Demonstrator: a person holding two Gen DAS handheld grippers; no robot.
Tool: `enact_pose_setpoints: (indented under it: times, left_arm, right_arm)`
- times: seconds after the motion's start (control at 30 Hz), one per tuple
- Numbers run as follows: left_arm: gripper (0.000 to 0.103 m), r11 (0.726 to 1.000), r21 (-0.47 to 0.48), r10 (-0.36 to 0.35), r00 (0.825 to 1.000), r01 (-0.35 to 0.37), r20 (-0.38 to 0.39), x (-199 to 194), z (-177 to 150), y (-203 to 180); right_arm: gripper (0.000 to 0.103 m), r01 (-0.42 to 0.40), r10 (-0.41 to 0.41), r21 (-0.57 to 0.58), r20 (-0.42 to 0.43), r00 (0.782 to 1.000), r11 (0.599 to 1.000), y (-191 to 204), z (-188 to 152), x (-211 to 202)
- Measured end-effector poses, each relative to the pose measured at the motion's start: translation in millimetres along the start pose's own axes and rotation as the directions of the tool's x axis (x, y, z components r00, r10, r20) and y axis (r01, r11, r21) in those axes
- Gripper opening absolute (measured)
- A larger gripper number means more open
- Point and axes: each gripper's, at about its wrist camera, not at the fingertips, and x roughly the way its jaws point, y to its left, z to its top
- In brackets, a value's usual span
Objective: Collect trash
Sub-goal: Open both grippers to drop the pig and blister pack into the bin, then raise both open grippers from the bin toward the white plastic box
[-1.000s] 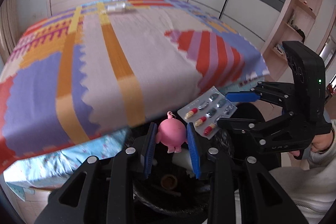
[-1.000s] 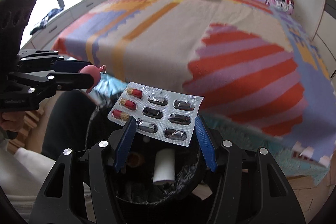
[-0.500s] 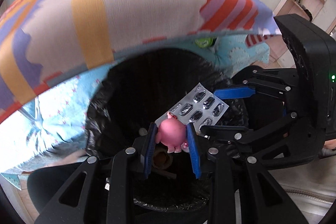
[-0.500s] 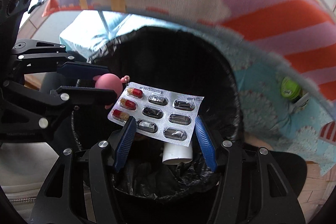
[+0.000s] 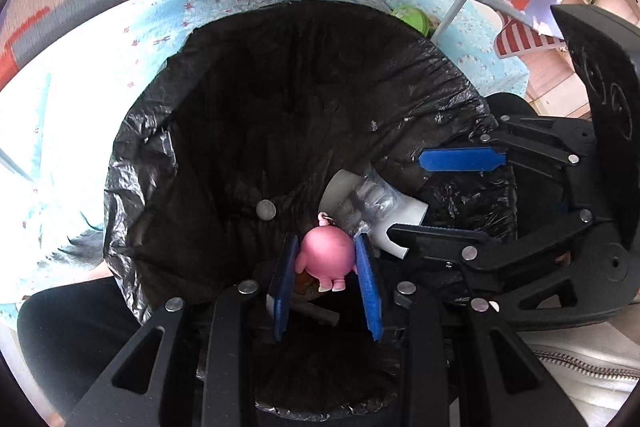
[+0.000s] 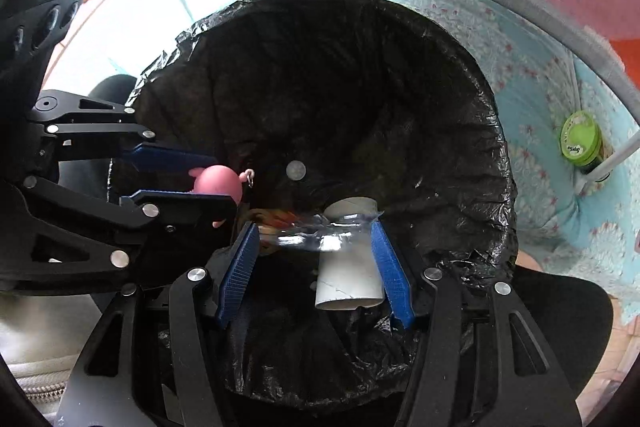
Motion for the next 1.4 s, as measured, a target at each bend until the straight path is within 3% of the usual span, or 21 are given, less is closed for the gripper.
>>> enact_pose_setpoints:
  times: [0.3,0.7,0.97,1.4]
  left_arm:
    - [0.029,1.0,-0.011,-0.001,1.0,0.001,0.029,-12,3,-2]
    - [0.03,0.999,0.024,0.019,0.989,-0.022,0.146,-59,13,-8]
    - [0.03,0.995,0.085,0.028,0.959,-0.054,0.283,-119,24,-4]
    - [0.03,0.974,0.16,0.071,0.893,-0.157,0.444,-185,65,14]
  right_arm:
    - [0.058,0.002,-0.002,0.011,0.023,1.0,1.0,-3,-1,-12]
    - [0.058,0.008,-0.011,0.023,0.107,0.994,1.0,-9,3,-49]
    - [0.058,0.015,-0.019,0.02,0.209,0.978,1.0,-15,13,-95]
    - [0.058,0.055,-0.039,-0.029,0.401,0.915,0.998,-31,64,-172]
